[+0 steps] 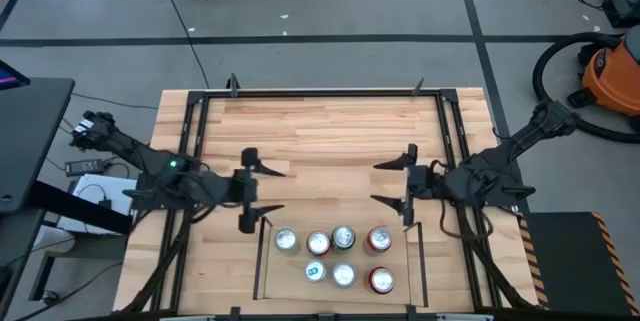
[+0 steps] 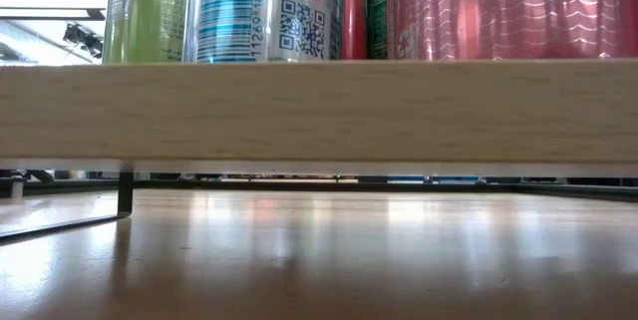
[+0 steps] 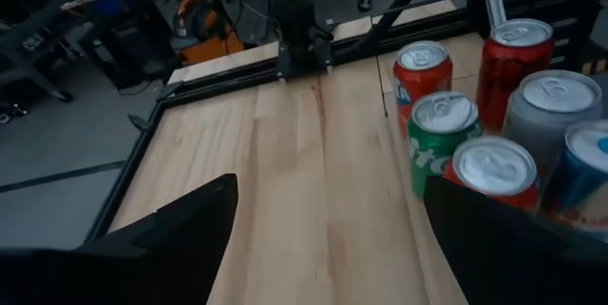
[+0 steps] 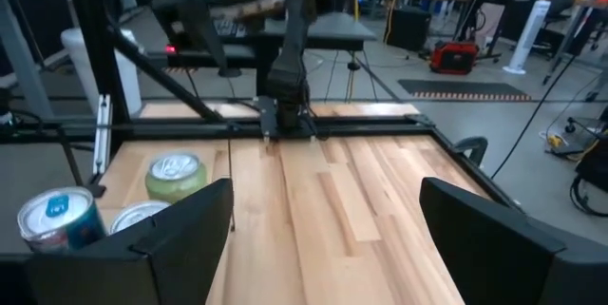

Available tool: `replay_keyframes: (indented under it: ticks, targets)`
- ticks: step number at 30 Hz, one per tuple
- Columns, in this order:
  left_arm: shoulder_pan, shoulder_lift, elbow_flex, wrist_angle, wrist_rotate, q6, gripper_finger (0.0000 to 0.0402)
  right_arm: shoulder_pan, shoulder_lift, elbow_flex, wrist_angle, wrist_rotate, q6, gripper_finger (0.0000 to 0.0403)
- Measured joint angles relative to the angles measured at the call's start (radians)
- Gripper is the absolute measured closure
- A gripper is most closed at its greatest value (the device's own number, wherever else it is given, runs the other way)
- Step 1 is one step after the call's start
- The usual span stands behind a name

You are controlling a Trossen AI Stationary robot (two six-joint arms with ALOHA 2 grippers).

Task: Place canned beverage on shelf
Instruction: Return to Home Position

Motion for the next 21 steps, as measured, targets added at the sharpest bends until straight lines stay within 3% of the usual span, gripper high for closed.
replay_keyframes:
  ticks: [10,21]
  targets:
    - [0.000,-0.248,-0.291,0.131,0.001,-0.052,0.0054,-0.045,-0.058,-0.011,0.004,-0.040,-0.020,0.0054]
    - [-0.001,-0.496,-0.456,0.216,0.000,-0.055,0.0054,-0.117,-0.078,-0.227,0.221,-0.056,0.028,0.0054]
